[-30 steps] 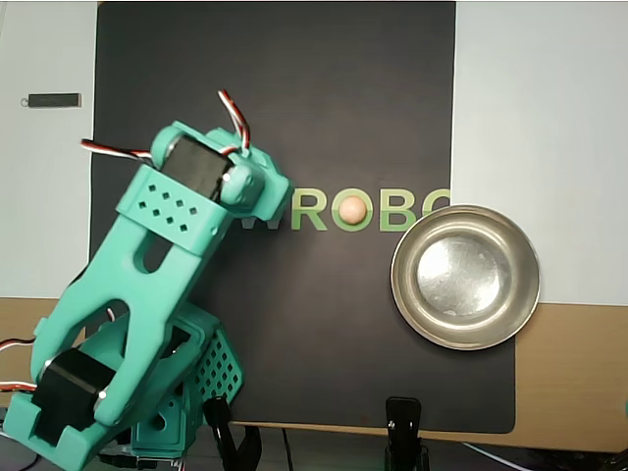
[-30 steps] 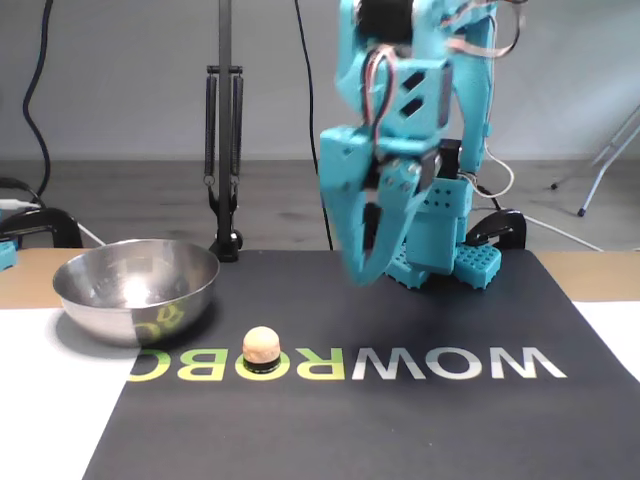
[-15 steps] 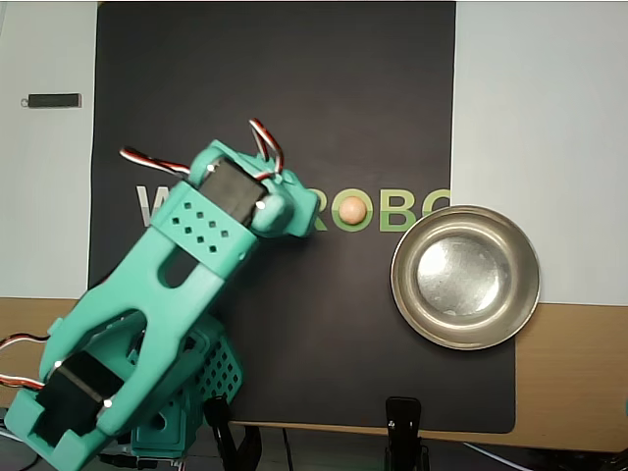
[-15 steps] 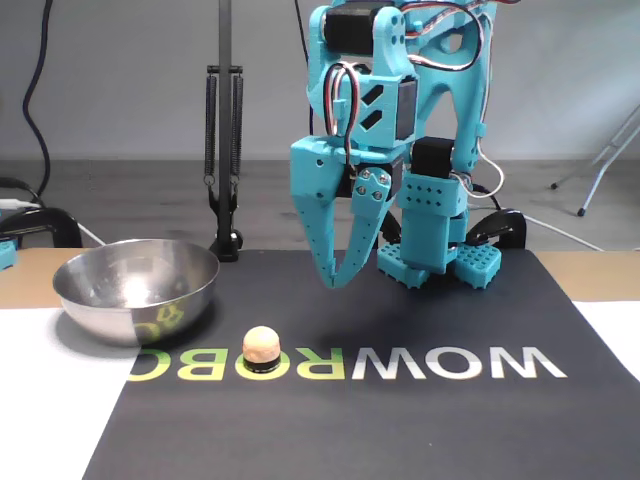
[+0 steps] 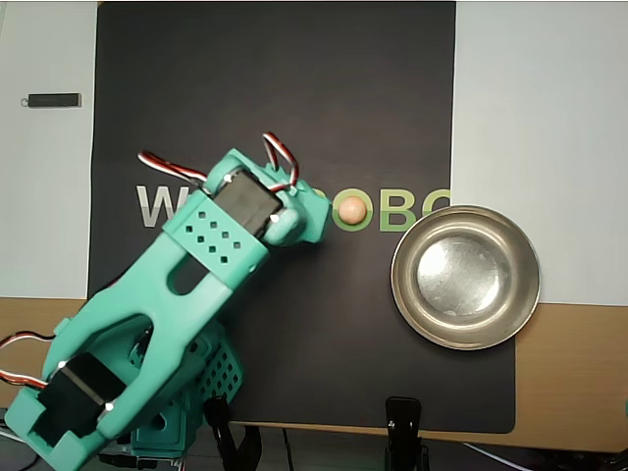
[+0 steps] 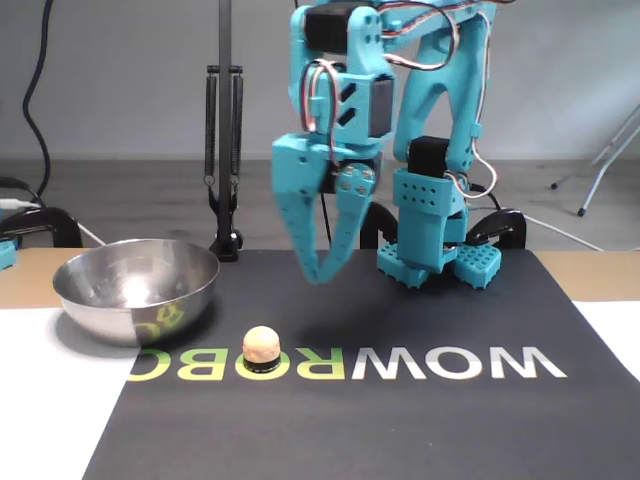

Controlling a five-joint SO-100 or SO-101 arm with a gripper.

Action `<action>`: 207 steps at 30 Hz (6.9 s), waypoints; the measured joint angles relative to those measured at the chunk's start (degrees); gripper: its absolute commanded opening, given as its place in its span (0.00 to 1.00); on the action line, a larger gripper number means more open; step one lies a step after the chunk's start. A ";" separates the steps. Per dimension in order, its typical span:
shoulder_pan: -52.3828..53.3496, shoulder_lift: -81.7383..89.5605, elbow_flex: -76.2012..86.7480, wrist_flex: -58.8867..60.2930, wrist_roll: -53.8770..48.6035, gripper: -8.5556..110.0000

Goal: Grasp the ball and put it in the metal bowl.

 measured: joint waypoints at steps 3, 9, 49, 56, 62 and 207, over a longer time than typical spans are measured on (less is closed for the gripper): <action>0.44 0.00 0.00 0.00 -0.09 0.35; 0.53 0.00 0.00 0.00 -0.18 0.37; 0.18 0.00 0.00 -5.71 -0.18 0.48; 0.18 0.00 0.00 -5.71 -0.18 0.55; 0.18 -0.09 0.00 -5.71 -0.18 0.55; 8.44 -30.94 -12.74 -13.97 -0.53 0.54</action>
